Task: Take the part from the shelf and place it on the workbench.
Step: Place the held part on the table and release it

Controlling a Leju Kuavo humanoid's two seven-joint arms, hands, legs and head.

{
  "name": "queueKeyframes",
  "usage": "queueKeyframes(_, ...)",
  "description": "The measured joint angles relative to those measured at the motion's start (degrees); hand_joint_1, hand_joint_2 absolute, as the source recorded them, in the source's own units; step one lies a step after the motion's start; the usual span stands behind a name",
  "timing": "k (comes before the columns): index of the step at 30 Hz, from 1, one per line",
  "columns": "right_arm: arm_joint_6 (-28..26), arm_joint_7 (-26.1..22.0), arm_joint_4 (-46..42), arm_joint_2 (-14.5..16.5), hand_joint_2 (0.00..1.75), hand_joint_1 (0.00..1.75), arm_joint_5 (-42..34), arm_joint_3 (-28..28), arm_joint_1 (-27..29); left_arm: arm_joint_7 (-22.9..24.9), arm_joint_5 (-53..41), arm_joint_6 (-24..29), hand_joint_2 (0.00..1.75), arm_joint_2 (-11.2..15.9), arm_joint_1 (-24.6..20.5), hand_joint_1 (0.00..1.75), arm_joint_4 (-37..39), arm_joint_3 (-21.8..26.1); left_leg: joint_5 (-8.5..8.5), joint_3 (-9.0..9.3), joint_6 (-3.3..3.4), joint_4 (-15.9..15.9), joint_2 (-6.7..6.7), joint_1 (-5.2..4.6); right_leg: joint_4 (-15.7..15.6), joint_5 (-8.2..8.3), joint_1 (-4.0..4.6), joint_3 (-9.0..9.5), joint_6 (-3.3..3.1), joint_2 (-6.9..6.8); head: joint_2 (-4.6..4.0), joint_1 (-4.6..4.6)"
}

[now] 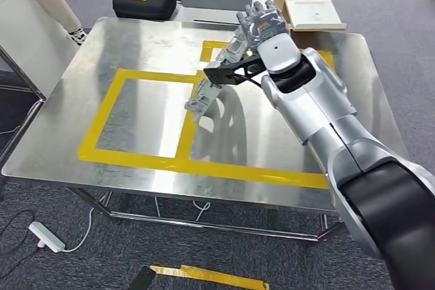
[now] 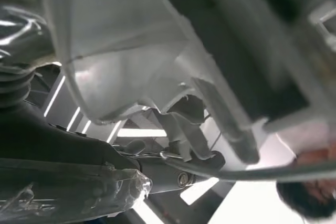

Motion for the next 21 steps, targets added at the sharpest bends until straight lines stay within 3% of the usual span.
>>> queueKeyframes(3, 1.8, -0.1, 1.2, -0.1, 0.00, 0.00, -0.3, 0.4, -0.2, 0.0, 0.2, 0.1, 0.00, 0.0, 0.1, 0.00, 0.0, 0.0, -1.57, -0.72, -0.98, 1.8, 0.07, 0.09, -0.5, 0.27, -0.42, 0.32, -0.77, -0.06, 0.00, -0.15)
queueKeyframes(6, 2.2, -0.1, 1.8, -0.1, 0.00, 0.00, -0.4, 0.7, -0.3, 0.0, 0.3, 0.1, 0.00, 0.0, 0.2, 0.00, 0.0, 0.0, -6.33, -5.28, -1.72, 11.6, 0.18, 0.30, -0.5, 0.24, -0.52, 0.41, -1.16, -0.03, 0.00, -0.49)
queueKeyframes(7, 2.3, -0.1, 2.0, -0.1, 0.00, 0.00, -0.4, 0.8, -0.3, 0.0, 0.3, 0.1, 0.00, 0.1, 0.2, 0.00, 0.0, 0.0, -6.95, -6.67, -1.86, 14.3, 0.18, 0.34, -0.5, 0.16, -0.51, 0.45, -1.19, 0.00, 0.00, -0.49)
queueKeyframes(8, 2.3, -0.1, 2.3, -0.1, 0.00, 0.00, -0.5, 0.9, -0.3, 0.0, 0.3, 0.1, 0.00, 0.1, 0.2, 0.00, 0.0, 0.0, -6.50, -7.26, -1.92, 15.1, 0.19, 0.34, -0.4, 0.06, -0.50, 0.49, -1.20, 0.05, 0.00, -0.49)
queueKeyframes(9, 2.3, -0.2, 2.6, -0.1, 0.00, 0.00, -0.5, 1.0, -0.3, 0.0, 0.3, 0.1, 0.00, 0.1, 0.3, 0.00, 0.0, 0.0, -5.00, -6.86, -1.92, 13.8, 0.19, 0.36, -0.3, -0.08, -0.50, 0.56, -1.16, 0.09, 0.00, -0.49)
queueKeyframes(11, 2.3, -0.2, 2.9, -0.1, 0.00, 0.00, -0.5, 1.1, -0.4, 0.0, 0.3, 0.1, 0.00, 0.1, 0.3, 0.00, 0.0, 0.0, -1.02, -3.98, -1.74, 7.2, 0.24, 0.38, 0.1, -0.45, -0.48, 0.64, -0.88, 0.16, 0.00, -0.48)
queueKeyframes(12, 2.3, -0.2, 3.1, -0.1, 0.00, 0.00, -0.5, 1.1, -0.5, 0.0, 0.3, 0.1, 0.00, 0.1, 0.3, 0.00, 0.0, 0.0, 0.12, -2.61, -1.54, 4.0, 0.24, 0.35, 0.3, -0.63, -0.37, 0.54, -0.65, 0.21, 0.00, -0.48)
queueKeyframes(14, 2.3, -0.1, 3.3, -0.2, 0.00, 0.00, -0.5, 1.3, -0.7, 0.0, 0.3, 0.1, 0.00, 0.1, 0.3, 0.00, 0.0, 0.0, 0.40, -1.45, -0.95, 1.2, 0.23, 0.21, 0.5, -0.76, -0.18, 0.21, -0.16, 0.29, 0.00, -0.45)
queueKeyframes(16, 2.3, -0.1, 3.5, -0.2, 0.00, 0.00, -0.6, 1.4, -0.9, 0.0, 0.3, 0.1, 0.00, 0.1, 0.4, 0.00, 0.0, 0.0, 0.34, -1.41, -0.23, 0.8, 0.23, 0.15, 0.5, -0.80, -0.20, 0.05, 0.36, 0.29, 0.00, -0.45)
queueKeyframes(18, 2.5, 0.3, 3.7, -0.2, 0.00, 0.00, -1.4, 1.5, -1.1, 0.0, 0.4, 0.1, 0.00, 0.1, 0.4, 0.00, 0.0, 0.0, 0.45, -1.23, 0.47, 0.5, 0.28, 0.28, 1.9, -2.00, -0.30, -0.78, 0.94, 0.25, 0.00, -0.30)
queueKeyframes(21, 0.4, 2.7, 4.1, -0.3, 0.00, 0.00, -7.3, 0.0, -0.6, 0.0, 0.5, 0.1, 0.00, 0.1, 0.3, 0.00, 0.0, 0.1, 0.43, -1.13, 1.07, 0.4, 0.35, 0.38, 12.1, -6.84, -0.40, -5.69, 1.54, 0.19, 0.00, 0.00)
